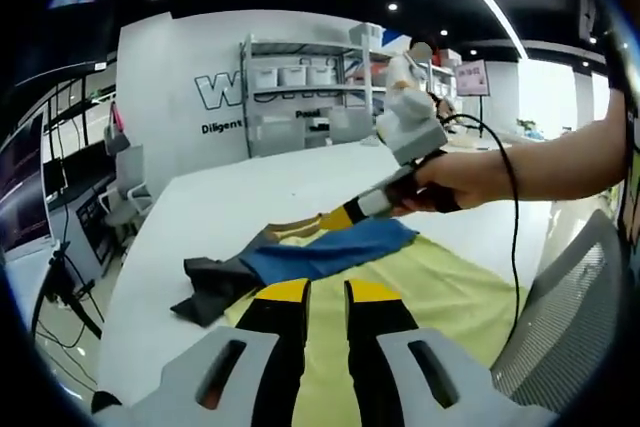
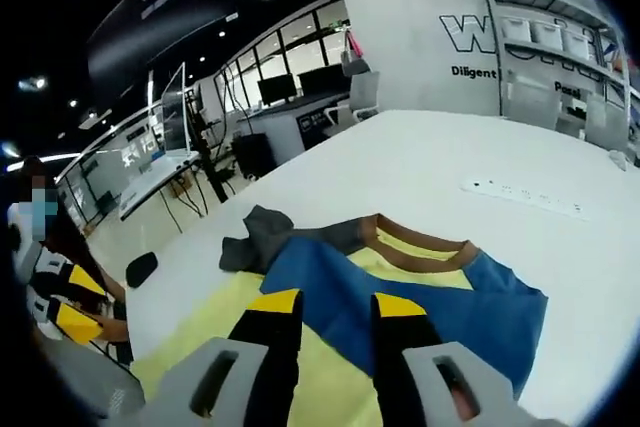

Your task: Fold the garment on the visible template until the final outline fits inside the template.

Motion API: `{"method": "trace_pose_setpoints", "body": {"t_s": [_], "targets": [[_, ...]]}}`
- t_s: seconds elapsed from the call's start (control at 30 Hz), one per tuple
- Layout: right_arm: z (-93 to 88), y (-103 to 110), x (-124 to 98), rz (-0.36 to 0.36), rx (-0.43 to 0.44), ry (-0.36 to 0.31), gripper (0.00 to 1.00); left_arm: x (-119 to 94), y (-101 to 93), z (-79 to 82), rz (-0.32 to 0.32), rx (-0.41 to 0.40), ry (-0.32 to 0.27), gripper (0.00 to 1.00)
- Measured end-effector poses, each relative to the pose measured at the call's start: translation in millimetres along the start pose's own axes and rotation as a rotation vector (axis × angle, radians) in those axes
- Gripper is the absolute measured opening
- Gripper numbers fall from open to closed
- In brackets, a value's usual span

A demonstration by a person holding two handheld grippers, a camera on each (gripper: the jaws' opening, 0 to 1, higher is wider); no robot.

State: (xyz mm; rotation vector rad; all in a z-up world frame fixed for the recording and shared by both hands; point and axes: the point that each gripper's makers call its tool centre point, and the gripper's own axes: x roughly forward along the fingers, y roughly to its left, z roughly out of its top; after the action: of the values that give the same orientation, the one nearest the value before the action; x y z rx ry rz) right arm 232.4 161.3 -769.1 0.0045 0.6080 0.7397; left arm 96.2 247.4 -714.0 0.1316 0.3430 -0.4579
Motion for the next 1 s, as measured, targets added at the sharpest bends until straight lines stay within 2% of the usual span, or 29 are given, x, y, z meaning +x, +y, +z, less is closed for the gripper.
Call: {"method": "trace_pose_setpoints", "body": {"t_s": [0.03,0.1,0.33,0.47,0.57,0.73,0.8,0.87,1.0], "targets": [[4.7,-0.5,-4.3,-0.006,0.021,-0.044,0.19,0.5,0.1,-0.2,0.001,-0.002,0.000,0.09],[0.2,-0.5,-11.1,-0.010,0.006,-0.025,0.20,1.5,-0.5,-0.1,0.000,-0.009,0.001,0.09],[-6.7,-1.0,-33.4,-0.024,0.003,-0.034,0.22,1.6,-1.3,-0.5,0.015,-0.019,0.008,0.12],[-18.4,1.7,-46.9,-0.015,0.006,-0.020,0.24,2.6,-2.1,-1.1,0.017,-0.030,0.007,0.12],[-26.4,-1.6,-58.3,-0.039,-0.029,-0.013,0.24,4.0,-4.0,-2.2,0.010,-0.035,0.010,0.12],[-37.8,-10.5,-75.6,-0.058,0.003,-0.022,0.24,7.9,-5.0,-3.9,0.010,-0.033,0.014,0.12],[-36.9,-12.8,-83.8,-0.080,0.009,-0.047,0.25,10.1,-4.8,-7.2,0.011,-0.037,0.024,0.13],[-41.1,-13.7,-90.4,-0.101,-0.024,-0.032,0.27,10.8,-4.9,-7.7,0.012,-0.039,0.022,0.13],[-46.7,-12.5,-100.6,-0.119,-0.034,-0.034,0.27,11.2,-3.7,-9.2,0.018,-0.043,0.023,0.14]]}}
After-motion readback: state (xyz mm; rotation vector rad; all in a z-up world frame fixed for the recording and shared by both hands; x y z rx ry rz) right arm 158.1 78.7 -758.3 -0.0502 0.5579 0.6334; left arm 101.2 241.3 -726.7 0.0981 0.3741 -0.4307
